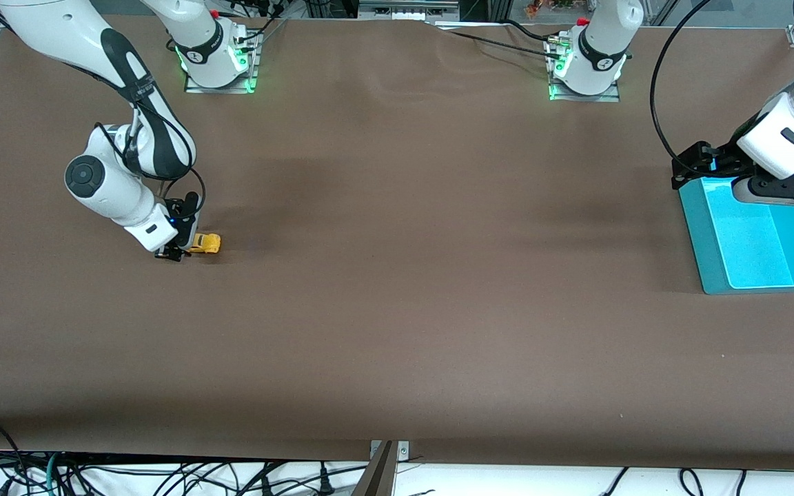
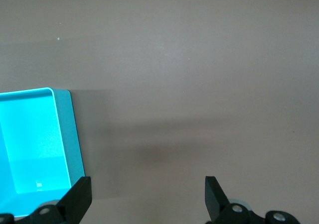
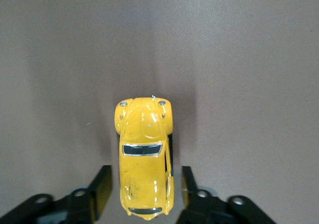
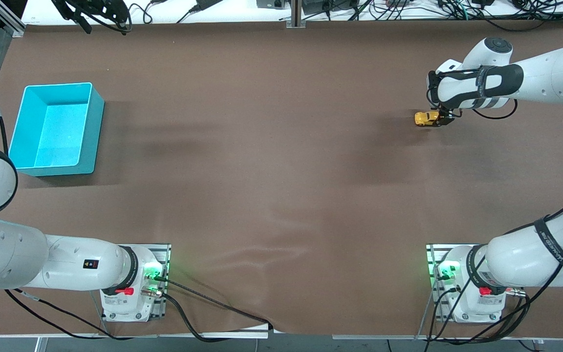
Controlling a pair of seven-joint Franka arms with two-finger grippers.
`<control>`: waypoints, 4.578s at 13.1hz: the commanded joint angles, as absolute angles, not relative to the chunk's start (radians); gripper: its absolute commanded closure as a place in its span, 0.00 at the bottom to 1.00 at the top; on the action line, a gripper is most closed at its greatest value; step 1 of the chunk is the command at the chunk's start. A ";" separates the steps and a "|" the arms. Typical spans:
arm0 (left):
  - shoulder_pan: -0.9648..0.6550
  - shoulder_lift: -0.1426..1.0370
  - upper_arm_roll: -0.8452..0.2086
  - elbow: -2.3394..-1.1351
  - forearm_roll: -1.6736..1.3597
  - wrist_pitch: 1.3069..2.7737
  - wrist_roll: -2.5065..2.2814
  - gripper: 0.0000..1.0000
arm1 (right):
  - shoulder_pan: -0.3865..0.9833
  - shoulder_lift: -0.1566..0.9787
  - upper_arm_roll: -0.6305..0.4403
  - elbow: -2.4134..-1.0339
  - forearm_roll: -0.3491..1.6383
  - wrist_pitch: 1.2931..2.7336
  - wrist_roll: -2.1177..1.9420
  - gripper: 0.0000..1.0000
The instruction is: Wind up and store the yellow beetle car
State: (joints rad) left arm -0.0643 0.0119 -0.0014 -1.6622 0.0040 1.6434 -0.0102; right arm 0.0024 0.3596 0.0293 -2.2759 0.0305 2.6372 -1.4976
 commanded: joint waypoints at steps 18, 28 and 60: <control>-0.071 0.025 -0.003 -1.632 0.026 1.623 -0.023 0.00 | -0.089 0.422 0.089 -2.281 0.032 2.715 -1.713 0.94; -0.071 0.025 -0.017 -1.629 0.028 1.623 -0.023 0.00 | -0.330 0.434 0.086 -2.280 0.035 2.703 -2.003 0.92; -0.075 0.040 -0.040 -1.611 0.038 1.624 -0.023 0.00 | -0.278 -0.014 0.150 -1.731 0.052 1.672 -0.561 0.00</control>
